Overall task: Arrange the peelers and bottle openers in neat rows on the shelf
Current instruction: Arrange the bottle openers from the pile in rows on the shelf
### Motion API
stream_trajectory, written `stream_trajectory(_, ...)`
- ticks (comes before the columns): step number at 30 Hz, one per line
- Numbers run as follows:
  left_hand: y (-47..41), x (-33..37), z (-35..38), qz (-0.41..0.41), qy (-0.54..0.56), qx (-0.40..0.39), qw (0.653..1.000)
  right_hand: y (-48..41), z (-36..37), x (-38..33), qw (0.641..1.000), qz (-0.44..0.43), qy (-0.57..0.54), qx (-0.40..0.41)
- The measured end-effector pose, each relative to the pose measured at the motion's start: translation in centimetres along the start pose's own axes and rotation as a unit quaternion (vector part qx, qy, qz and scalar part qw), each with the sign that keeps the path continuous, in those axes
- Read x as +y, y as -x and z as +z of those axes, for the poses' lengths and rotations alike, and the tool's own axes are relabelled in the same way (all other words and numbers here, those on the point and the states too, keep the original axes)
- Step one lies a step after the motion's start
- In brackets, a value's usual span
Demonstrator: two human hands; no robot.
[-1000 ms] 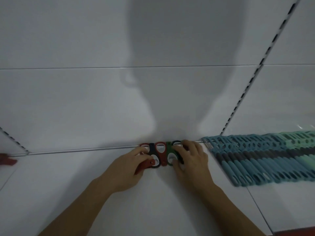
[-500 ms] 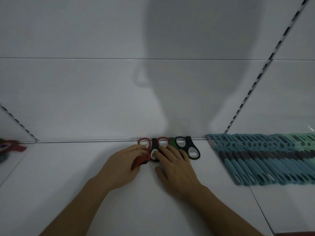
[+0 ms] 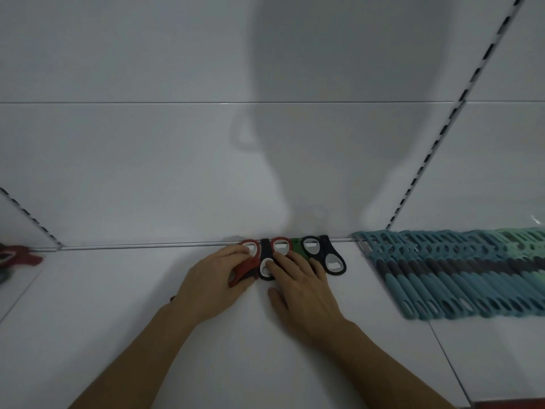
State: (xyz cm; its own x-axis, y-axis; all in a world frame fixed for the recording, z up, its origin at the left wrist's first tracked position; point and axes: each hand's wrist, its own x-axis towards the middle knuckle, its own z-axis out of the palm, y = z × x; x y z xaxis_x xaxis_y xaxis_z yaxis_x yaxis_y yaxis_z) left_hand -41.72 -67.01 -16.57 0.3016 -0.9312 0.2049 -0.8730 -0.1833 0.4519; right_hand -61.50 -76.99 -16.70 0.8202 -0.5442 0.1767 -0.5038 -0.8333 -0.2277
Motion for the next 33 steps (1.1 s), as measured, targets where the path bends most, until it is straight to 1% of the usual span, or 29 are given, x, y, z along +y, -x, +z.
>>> stream_trajectory(5, -0.9, -0.5, -0.4, 0.021, 0.021, -0.033, 0.999, 0.0, 0.1, -0.1, 1.000, 0.004, 0.007, -0.009)
stream_trajectory(9, -1.0, -0.8, -0.3, 0.022, 0.018, -0.032, 0.999, 0.0, 0.2, -0.3, 1.000, 0.006, 0.008, -0.022)
stream_trajectory(11, -0.9, -0.8, -0.2, 0.024, 0.011, -0.029, 0.999, 0.0, -0.3, -0.4, 1.000, 0.001, -0.005, -0.016)
stream_trajectory(13, -0.9, -0.7, -0.2, 0.029, 0.010, -0.024, 0.999, -0.1, -1.2, -0.3, 1.000, -0.003, -0.021, 0.010)
stream_trajectory(15, -0.8, -0.5, -0.3, 0.035, 0.018, -0.019, 0.999, 0.0, -2.1, 0.4, 0.998, 0.032, -0.023, 0.049)
stream_trajectory(16, -0.8, -0.4, -0.2, 0.034, 0.019, -0.019, 0.999, 0.1, -2.5, 0.9, 0.995, 0.074, -0.020, 0.058)
stream_trajectory(18, -0.7, -0.2, -0.1, 0.020, 0.012, -0.019, 1.000, 0.5, -2.9, 2.2, 0.984, 0.168, -0.005, 0.059)
stream_trajectory(20, -0.8, 0.1, 0.3, 0.010, 0.004, -0.020, 1.000, 0.9, -2.9, 3.5, 0.974, 0.223, 0.003, 0.042)
stream_trajectory(23, -1.2, 0.5, 0.5, 0.013, -0.017, -0.046, 0.999, 1.0, -2.4, 4.6, 0.971, 0.240, 0.001, 0.016)
stream_trajectory(28, -1.8, 0.3, 0.3, 0.047, -0.015, -0.045, 0.998, 1.0, -2.0, 4.3, 0.969, 0.243, -0.012, 0.037)
stream_trajectory(33, -2.6, 0.4, 0.2, 0.077, 0.020, -0.067, 0.995, 1.1, -1.9, 4.2, 0.968, 0.248, -0.008, 0.043)
